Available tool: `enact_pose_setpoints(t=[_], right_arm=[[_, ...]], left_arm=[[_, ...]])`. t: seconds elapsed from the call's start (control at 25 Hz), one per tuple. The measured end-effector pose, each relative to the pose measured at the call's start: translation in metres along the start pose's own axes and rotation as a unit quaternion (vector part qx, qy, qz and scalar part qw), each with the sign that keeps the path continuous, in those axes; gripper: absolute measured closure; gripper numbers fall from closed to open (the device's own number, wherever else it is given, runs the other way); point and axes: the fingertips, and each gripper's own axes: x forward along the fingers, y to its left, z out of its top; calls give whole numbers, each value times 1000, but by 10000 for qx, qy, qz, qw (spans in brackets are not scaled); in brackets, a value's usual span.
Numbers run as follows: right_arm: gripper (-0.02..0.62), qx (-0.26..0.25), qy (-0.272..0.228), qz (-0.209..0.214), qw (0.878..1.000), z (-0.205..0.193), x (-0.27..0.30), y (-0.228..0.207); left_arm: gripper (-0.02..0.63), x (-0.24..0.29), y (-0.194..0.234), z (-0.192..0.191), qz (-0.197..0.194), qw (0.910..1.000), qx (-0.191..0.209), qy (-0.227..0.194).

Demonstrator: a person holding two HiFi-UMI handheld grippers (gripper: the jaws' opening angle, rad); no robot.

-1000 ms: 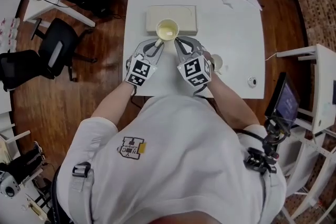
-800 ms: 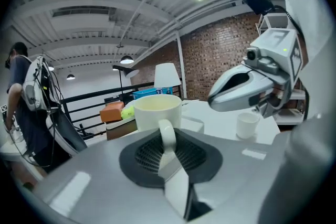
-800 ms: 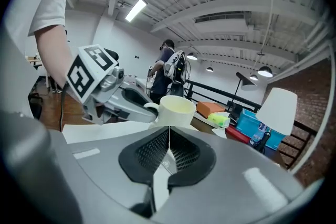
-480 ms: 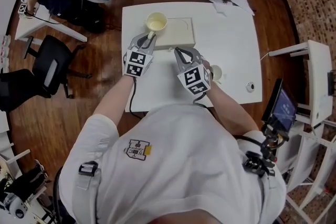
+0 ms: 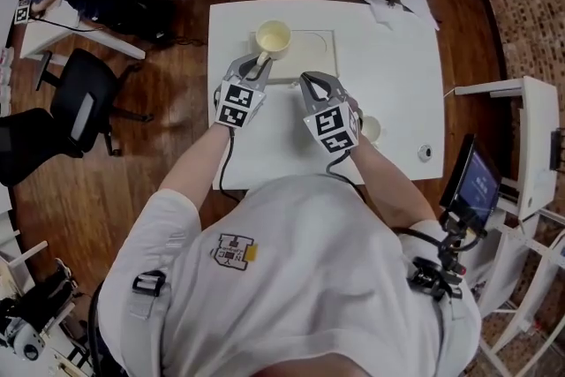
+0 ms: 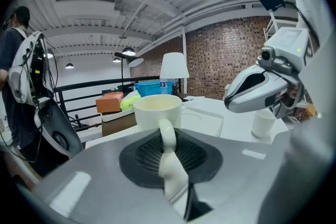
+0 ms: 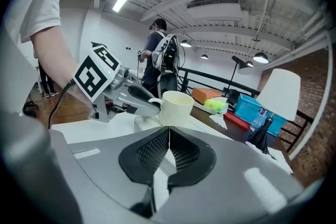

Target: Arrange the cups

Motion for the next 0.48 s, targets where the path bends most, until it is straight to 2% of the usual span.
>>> enact_pose_setpoints(t=[0.48], right_arm=[[592, 107, 69, 107, 9999, -8, 14, 0]], left_arm=[[548, 1, 1, -2, 20, 9999, 25, -132]])
